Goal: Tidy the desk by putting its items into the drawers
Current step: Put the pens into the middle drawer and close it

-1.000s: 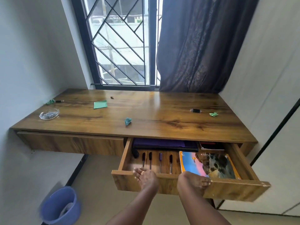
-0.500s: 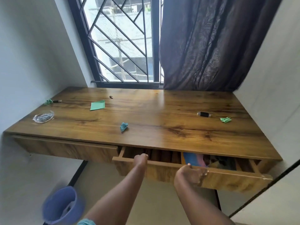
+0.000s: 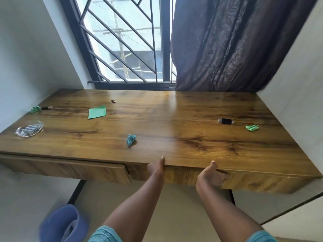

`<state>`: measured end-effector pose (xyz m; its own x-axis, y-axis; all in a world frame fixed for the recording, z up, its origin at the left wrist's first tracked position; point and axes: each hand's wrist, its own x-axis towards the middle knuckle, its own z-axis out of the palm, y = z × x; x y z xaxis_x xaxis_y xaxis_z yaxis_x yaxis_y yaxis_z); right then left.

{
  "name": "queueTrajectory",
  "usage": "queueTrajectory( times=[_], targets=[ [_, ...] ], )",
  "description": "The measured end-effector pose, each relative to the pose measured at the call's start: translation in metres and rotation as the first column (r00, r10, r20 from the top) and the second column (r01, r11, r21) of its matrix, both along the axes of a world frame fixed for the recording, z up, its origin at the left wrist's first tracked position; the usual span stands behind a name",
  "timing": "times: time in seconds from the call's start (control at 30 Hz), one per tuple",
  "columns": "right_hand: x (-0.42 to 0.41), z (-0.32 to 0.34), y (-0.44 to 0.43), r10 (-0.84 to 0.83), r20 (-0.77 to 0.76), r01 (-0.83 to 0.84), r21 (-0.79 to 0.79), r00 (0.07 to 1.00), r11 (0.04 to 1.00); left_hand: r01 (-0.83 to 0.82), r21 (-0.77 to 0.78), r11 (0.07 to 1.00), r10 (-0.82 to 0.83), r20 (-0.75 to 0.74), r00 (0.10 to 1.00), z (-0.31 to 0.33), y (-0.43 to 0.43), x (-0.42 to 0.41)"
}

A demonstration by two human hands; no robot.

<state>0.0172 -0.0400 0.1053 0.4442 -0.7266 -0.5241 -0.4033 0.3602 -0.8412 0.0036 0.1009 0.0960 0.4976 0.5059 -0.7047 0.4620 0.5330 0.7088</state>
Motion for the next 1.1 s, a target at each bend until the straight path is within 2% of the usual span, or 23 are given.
queueTrajectory(
  times=[0.13, 0.3, 0.5, 0.6, 0.67, 0.9, 1.1],
  targets=[
    [0.005, -0.013, 0.001, -0.009, -0.012, 0.009, 0.004, 1.0, 1.0, -0.073, -0.028, 0.997, 0.073, 0.01, 0.997, -0.005, 0.002, 0.003],
    [0.002, -0.006, -0.005, 0.049, -0.054, -0.049, -0.001, 0.997, 0.999, -0.021, -0.036, 0.999, 0.022, 0.046, 0.999, -0.006, 0.005, 0.0],
    [-0.008, 0.0, -0.02, 0.211, -0.096, -0.209, 0.028, 0.973, 0.977, 0.057, 0.037, 0.998, -0.058, 0.026, 0.998, -0.009, 0.02, -0.02],
    [-0.015, 0.006, -0.025, 0.281, -0.075, -0.278, 0.055, 0.957, 0.959, 0.105, 0.077, 0.991, -0.109, 0.042, 0.993, -0.006, 0.022, -0.039],
    [-0.022, 0.007, -0.025, 0.341, -0.048, -0.337, 0.077, 0.939, 0.938, 0.079, 0.056, 0.995, -0.083, 0.064, 0.994, -0.002, 0.023, -0.051],
    [-0.055, 0.028, 0.009, 0.591, 0.099, -0.598, 0.076, 0.801, 0.798, -0.047, 0.048, 0.998, 0.039, 0.15, 0.988, 0.015, 0.038, -0.095],
    [-0.07, 0.025, 0.061, 0.778, 0.011, -0.772, -0.111, 0.629, 0.626, -0.134, 0.038, 0.99, 0.124, 0.192, 0.974, 0.02, 0.08, -0.131]
  ],
)
